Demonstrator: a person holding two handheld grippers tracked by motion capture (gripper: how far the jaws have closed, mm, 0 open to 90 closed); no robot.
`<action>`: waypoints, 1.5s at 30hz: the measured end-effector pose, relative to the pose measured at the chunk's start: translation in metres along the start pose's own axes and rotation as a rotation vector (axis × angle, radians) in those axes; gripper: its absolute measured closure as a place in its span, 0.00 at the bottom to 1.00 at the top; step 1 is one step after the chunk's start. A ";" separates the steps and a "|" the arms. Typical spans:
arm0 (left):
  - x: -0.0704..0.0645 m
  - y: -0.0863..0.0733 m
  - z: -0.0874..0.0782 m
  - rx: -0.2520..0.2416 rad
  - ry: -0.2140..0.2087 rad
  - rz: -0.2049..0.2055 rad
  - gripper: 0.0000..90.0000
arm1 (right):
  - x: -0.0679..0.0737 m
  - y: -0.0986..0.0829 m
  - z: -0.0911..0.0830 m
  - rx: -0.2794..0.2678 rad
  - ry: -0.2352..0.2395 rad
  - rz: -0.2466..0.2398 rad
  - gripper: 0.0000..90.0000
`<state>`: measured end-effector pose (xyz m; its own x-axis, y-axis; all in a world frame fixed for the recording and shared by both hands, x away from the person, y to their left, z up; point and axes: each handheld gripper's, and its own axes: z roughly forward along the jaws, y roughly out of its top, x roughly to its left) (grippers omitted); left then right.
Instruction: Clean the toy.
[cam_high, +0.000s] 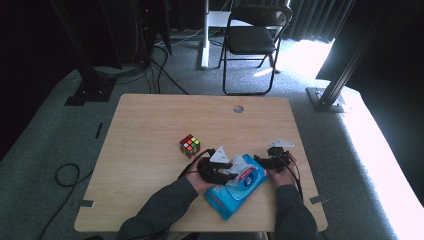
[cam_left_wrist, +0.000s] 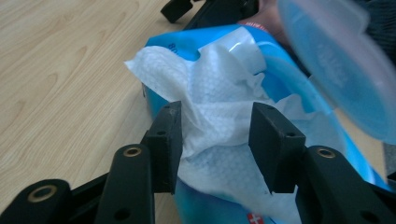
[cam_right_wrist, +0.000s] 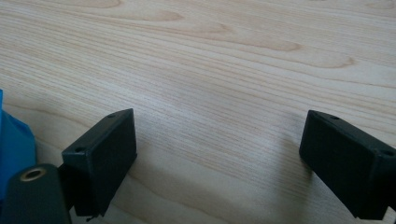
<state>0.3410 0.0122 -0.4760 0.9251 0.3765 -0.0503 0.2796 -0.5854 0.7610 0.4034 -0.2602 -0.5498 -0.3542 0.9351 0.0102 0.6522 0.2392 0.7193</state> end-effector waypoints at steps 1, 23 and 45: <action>0.000 0.000 0.001 0.005 -0.002 0.003 0.60 | 0.000 0.000 0.000 0.000 0.000 0.000 0.12; -0.012 0.002 0.002 0.025 -0.007 0.087 0.97 | 0.000 0.000 0.000 0.000 0.000 0.000 0.12; 0.014 -0.011 -0.024 -0.024 0.104 -0.009 0.98 | 0.000 0.000 0.000 0.000 0.000 0.000 0.12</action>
<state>0.3447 0.0416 -0.4694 0.8905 0.4548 0.0088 0.2806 -0.5644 0.7764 0.4034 -0.2602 -0.5498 -0.3540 0.9352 0.0101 0.6521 0.2391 0.7194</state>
